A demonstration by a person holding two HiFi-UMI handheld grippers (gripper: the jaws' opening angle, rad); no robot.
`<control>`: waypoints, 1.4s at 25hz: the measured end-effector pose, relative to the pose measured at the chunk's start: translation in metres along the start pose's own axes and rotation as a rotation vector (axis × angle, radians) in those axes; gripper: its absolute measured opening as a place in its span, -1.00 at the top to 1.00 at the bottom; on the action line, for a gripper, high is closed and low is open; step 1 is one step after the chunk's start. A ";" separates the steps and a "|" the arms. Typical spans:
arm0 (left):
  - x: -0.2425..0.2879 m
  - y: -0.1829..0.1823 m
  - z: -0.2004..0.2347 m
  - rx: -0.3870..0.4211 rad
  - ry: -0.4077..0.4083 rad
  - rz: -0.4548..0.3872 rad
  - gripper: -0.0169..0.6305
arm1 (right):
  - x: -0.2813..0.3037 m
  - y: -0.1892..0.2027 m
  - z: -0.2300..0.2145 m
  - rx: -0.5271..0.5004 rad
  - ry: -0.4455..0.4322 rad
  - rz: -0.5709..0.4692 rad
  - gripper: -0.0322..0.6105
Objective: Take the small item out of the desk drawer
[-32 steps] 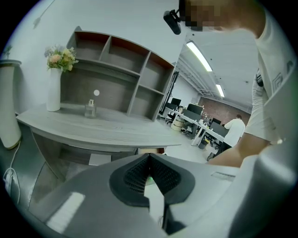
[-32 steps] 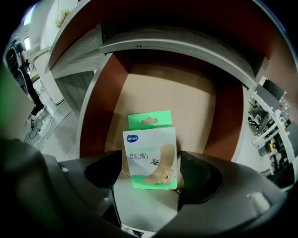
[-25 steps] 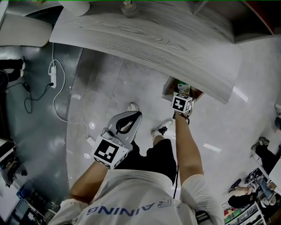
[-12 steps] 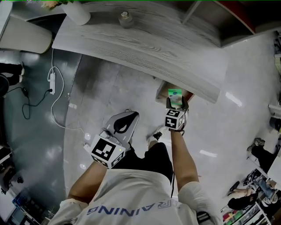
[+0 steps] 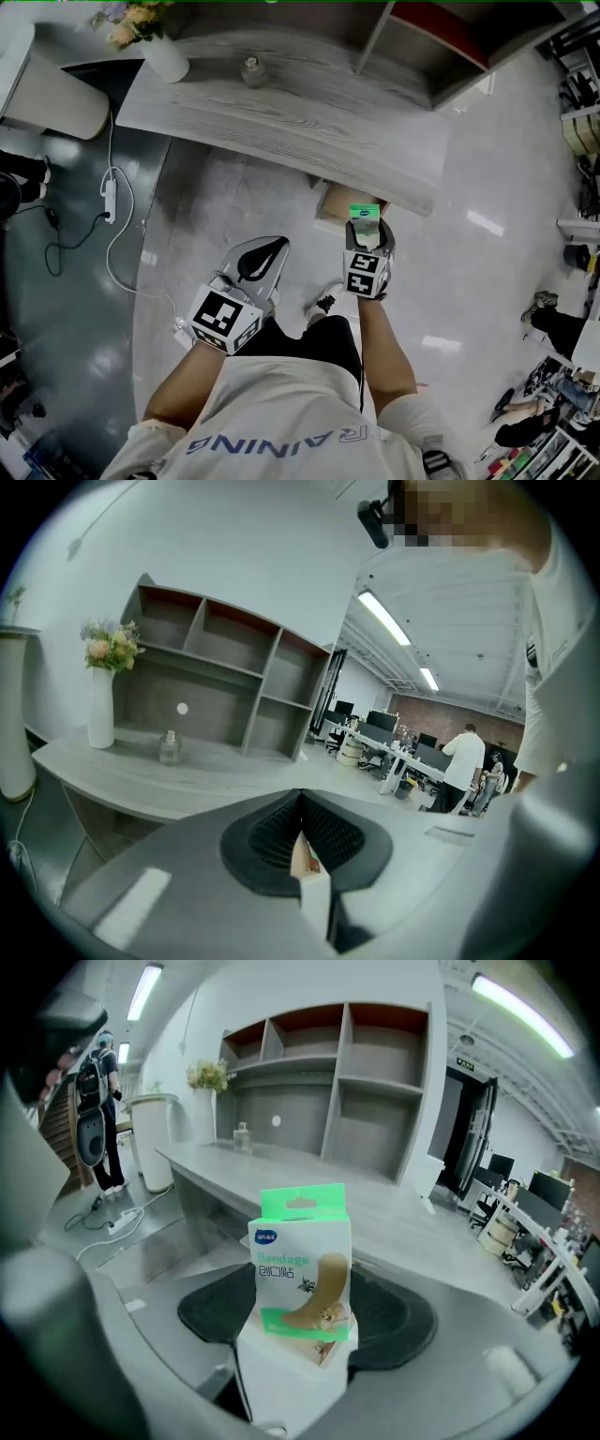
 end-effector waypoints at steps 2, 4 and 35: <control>-0.003 -0.013 -0.006 0.021 0.005 -0.023 0.94 | -0.028 -0.015 -0.006 0.020 -0.004 -0.049 -0.12; -0.005 -0.026 -0.013 0.042 0.014 -0.047 0.94 | -0.056 -0.032 -0.010 0.034 -0.014 -0.101 -0.12; -0.032 -0.164 -0.120 0.263 0.165 -0.313 0.94 | -0.366 -0.156 -0.127 0.164 0.042 -0.704 -0.13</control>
Point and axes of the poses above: the fingertips, and each gripper's own axes: x forward along the fingers, z to its left, y out of its underside, the point moved 5 cm from there along -x, backward along the fingers, and after that the axes turned 9 degrees about z, right-handed, at the moved point
